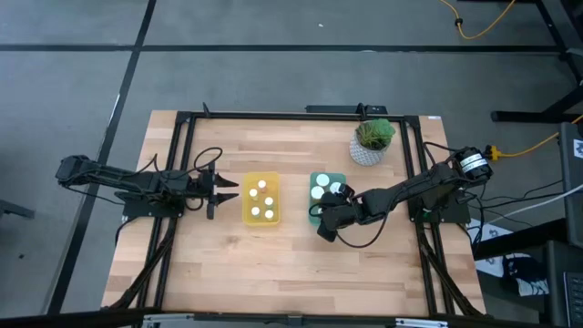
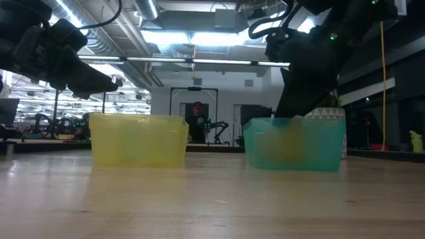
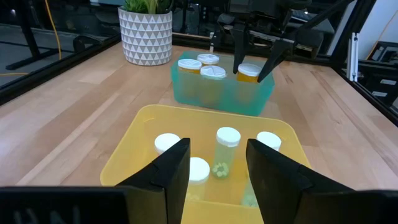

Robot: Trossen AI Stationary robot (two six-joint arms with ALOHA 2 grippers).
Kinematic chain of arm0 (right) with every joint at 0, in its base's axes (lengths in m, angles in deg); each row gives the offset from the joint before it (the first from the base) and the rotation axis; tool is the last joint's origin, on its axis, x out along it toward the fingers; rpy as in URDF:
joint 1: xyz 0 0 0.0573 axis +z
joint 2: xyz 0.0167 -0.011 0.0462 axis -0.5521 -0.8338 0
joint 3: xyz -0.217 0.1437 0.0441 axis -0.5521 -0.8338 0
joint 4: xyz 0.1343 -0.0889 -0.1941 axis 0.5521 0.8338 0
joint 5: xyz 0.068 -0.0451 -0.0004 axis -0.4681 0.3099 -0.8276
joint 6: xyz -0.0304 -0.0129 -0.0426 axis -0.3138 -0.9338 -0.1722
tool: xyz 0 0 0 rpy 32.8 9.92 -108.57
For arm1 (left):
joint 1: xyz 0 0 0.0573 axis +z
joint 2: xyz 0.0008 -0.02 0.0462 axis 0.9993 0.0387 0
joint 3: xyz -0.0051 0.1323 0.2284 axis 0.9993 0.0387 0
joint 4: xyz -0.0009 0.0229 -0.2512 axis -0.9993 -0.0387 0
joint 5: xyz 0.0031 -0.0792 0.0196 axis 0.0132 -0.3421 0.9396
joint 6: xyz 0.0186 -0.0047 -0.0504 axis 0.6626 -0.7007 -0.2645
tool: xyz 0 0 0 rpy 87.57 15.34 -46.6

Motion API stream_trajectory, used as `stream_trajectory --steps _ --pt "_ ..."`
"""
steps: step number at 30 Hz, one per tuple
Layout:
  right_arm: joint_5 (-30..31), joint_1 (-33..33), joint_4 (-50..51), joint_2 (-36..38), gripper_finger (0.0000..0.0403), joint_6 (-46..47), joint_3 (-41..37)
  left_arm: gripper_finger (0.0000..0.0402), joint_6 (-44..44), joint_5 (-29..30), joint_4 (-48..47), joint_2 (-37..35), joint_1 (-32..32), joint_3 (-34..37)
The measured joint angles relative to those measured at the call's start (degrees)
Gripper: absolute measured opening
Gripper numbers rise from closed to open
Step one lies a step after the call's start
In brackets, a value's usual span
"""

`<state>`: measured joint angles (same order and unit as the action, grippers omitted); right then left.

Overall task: Pick and place medicine bottles into bin by pill shape (circle, oval)
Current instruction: Put the large orange pill bottle into the green bin, then return to Home Position

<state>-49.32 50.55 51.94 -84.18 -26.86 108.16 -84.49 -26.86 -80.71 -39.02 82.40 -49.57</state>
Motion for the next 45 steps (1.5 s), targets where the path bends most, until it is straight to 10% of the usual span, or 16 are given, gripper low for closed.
stream_trajectory --steps 21,45 --pt "-1.4 0.0 0.0 0.0 0.0311 0.2 0.0 0.015 0.0 0.0 0.0 0.0 0.0 0.0" --pt "-0.4 0.1 -6.7 10.4 0.0313 -7.9 0.1 0.015 0.0 0.0 0.0 0.0 0.0 0.0"
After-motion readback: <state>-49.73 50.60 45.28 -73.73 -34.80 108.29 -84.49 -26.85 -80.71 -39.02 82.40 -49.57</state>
